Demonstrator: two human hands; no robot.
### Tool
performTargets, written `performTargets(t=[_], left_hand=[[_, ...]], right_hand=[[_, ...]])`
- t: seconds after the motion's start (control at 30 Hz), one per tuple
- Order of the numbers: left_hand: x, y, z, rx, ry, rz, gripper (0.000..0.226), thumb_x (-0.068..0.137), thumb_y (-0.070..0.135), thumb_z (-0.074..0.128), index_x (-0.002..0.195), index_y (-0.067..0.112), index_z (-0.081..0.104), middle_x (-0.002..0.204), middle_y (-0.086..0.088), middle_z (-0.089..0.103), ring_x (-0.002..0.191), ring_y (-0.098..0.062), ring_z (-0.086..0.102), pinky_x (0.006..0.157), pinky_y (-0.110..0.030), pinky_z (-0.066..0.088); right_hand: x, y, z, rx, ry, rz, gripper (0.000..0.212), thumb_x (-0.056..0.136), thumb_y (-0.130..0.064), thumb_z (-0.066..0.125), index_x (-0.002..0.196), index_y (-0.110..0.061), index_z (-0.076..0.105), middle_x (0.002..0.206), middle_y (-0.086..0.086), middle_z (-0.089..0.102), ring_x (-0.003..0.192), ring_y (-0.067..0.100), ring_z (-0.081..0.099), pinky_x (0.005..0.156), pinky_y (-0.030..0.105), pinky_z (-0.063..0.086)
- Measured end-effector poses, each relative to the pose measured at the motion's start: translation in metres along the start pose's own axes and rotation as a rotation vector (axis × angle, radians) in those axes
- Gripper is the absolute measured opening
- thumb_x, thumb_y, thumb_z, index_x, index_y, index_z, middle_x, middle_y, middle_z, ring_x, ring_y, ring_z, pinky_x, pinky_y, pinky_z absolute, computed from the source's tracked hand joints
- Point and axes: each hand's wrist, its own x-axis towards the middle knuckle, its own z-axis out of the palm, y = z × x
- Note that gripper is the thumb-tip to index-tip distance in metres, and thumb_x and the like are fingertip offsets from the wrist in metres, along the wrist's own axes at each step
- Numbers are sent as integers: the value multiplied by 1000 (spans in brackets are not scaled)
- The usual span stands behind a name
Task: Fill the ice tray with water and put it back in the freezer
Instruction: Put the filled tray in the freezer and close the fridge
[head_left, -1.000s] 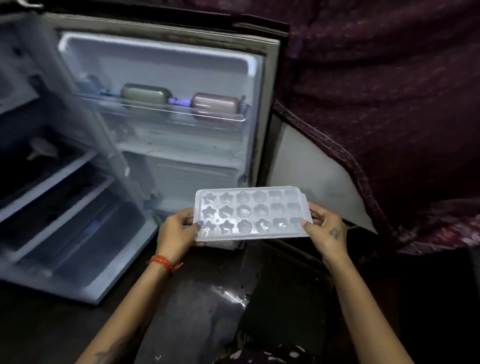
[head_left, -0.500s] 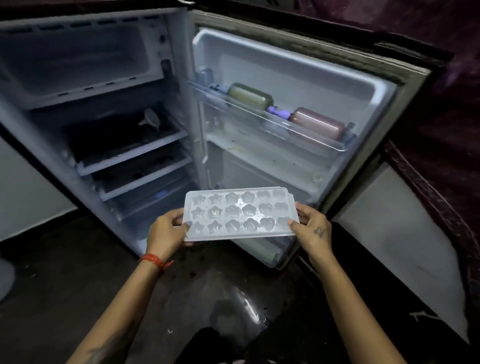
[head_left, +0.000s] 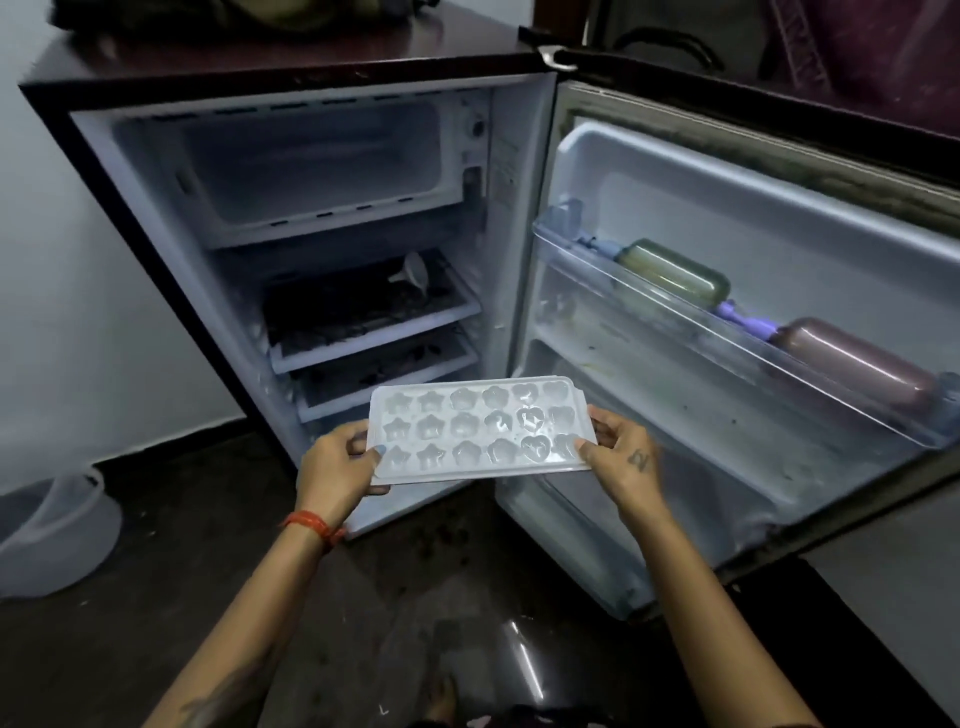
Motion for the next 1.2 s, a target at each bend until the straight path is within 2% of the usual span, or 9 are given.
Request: performTargets(t=[0.17,0.33,0.77,0.87,0.9,0.97,1.03,1.1,1.2], left_hand=[[30,13,-26,-18,48,27,31,89,-1,58,119,2,59,94,-8,67,70,-14,63,49,-19,56],[59,23,-45,-71,106,3,36,88,-3,58,124,-1,56,100,-11,65,84,-28,63,49,-21,57],[147,58,-75,-243,205,-31,40,85,-9,59,124,-9,50,110,-20,61,87,-27,61,49,-17,55],[162,72,-82,-284,239,-21,44,81,-8,64,124,-8,52,112,-20,62,87,-25,62,52,-15,55],[167,77,-85,-292,243,-13,46,80,-7,66,123,-7,52,110,-19,63,83,-22,62,52,-14,54],[178,87,-90,-297,242,4,52,76,-7,70,125,-7,51,105,-15,64,78,-16,62,54,-11,53],[191,95,-95,-271,251,22,62,72,-9,73,129,-6,48,111,-14,63,87,-17,63,64,-14,53],[204,102,-100,-191,269,68,70,67,-12,75,131,-5,47,122,-18,60,100,-19,59,80,-23,50],[223,112,-105,-49,301,124,72,65,-11,77,131,-4,48,128,-17,56,105,-16,52,83,-19,43]], right_hand=[[31,-31,33,55,-39,-21,37,75,0,65,101,-27,68,90,-5,71,88,15,66,87,37,52],[67,-58,61,86,-66,-36,42,76,7,62,115,-9,66,94,2,68,91,21,65,88,35,51],[179,-122,117,123,-234,-165,34,80,8,59,109,-7,66,97,3,70,85,12,67,83,24,54],[205,-142,129,116,-253,-216,31,79,9,58,105,-6,67,86,-3,71,68,-5,65,69,9,51],[213,-149,134,105,-255,-227,32,79,7,59,108,-3,67,87,-2,72,71,-4,65,71,11,51],[228,-162,143,96,-250,-215,36,80,2,62,117,0,62,107,11,69,95,16,66,91,29,51],[243,-174,152,98,-253,-204,39,81,1,62,120,2,60,115,16,65,107,27,62,98,38,48],[255,-186,163,88,-251,-209,38,80,1,62,119,2,61,113,13,65,106,26,61,95,35,49],[272,-202,176,91,-239,-222,34,81,1,63,114,2,64,99,6,62,99,23,60,85,27,47]])
